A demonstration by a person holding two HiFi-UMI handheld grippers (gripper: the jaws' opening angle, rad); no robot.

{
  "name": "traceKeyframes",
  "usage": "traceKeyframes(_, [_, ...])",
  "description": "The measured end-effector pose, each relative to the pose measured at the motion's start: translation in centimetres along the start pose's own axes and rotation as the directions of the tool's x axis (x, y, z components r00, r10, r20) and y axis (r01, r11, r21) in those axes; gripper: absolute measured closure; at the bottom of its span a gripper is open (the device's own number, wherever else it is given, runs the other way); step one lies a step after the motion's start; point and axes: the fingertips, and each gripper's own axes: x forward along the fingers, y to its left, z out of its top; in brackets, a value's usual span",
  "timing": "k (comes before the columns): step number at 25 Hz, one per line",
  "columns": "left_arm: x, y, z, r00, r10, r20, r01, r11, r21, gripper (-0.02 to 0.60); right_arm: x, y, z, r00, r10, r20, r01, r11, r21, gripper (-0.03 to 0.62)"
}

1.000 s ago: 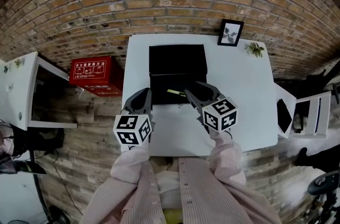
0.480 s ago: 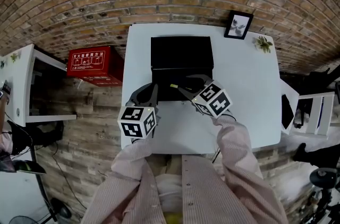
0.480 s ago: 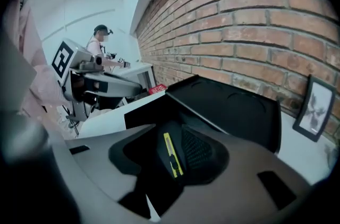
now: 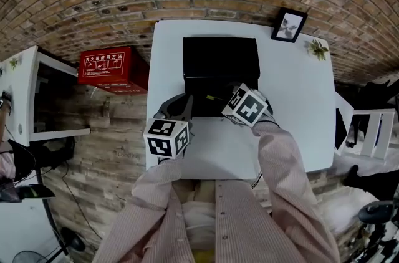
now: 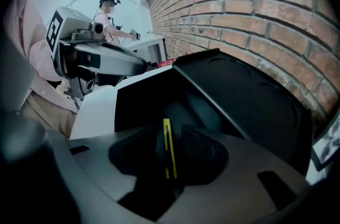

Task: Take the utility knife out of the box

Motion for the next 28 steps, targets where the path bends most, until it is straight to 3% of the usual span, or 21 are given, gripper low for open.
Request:
traceKeyframes(9, [0.3,0.5,-0.1,1.0,-0.01,-0.006,0.01,1.0,-0.008,0.589,1.6,0.3,-1.0,0.993,-0.006,-0.114,-0.004,0.996,-0.088,0.449])
traceKeyframes(17, [0.1,0.7,-0.1,1.0,-0.009,-0.004,0.009,1.0,-0.01,0.589,1.7,0.4,-1.2,0.99,-0.041,-0.134,0.023,0.991,-0.131,0.468])
traceKeyframes(24, [0.0,0.4,-0.1,1.0,-0.013,-0.002,0.013,1.0,-0.007,0.589,1.8,1.0,-1.3,0.991,-0.02,-0.135,-0.002,0.987,-0.159,0.539])
traceKeyframes(28, [-0.3,0.2,-0.1,1.0,-0.015,0.001,0.015,1.0,-0.001,0.589,1.8,1.1,-1.4,0.991,-0.021,-0.133,0.0,0.988,-0.155,0.54])
